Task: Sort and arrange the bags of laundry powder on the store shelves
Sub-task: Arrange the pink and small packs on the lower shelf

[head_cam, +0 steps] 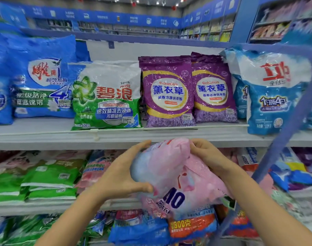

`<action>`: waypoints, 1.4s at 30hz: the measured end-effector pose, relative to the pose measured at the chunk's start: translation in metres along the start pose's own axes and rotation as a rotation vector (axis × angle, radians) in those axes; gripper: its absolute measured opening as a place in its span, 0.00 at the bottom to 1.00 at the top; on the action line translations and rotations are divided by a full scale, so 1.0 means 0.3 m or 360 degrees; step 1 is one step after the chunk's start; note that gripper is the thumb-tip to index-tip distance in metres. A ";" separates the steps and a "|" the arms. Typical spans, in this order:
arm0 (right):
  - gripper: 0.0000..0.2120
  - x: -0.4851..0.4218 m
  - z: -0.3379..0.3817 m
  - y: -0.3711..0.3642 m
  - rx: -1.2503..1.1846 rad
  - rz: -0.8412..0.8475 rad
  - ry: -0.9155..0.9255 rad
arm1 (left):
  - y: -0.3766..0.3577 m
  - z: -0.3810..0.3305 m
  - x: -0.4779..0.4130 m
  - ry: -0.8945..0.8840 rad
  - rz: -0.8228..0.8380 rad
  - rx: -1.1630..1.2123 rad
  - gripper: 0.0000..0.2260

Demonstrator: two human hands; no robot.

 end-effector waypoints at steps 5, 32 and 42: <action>0.14 -0.009 0.080 -0.096 0.0018 0.0028 -0.0063 | 0.052 -0.118 -0.007 -0.0356 0.0027 0.0010 0.42; 0.15 0.186 0.027 -0.240 0.0539 -0.0218 0.0308 | 0.236 -0.277 0.035 -0.0384 -0.0960 0.0463 0.16; 0.14 0.096 0.021 -0.249 -0.0242 -0.0556 0.0317 | 0.306 -0.273 0.056 -0.0294 -0.1115 0.0786 0.04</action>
Point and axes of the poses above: each hand's wrist, its own x-axis away from the middle knuckle, its own y-axis out of the back of the hand, z = x × y, the point moved 1 cm from there along -x, towards the middle knuckle, and after that the axes turned 4 degrees about x, right-handed, at the moved point
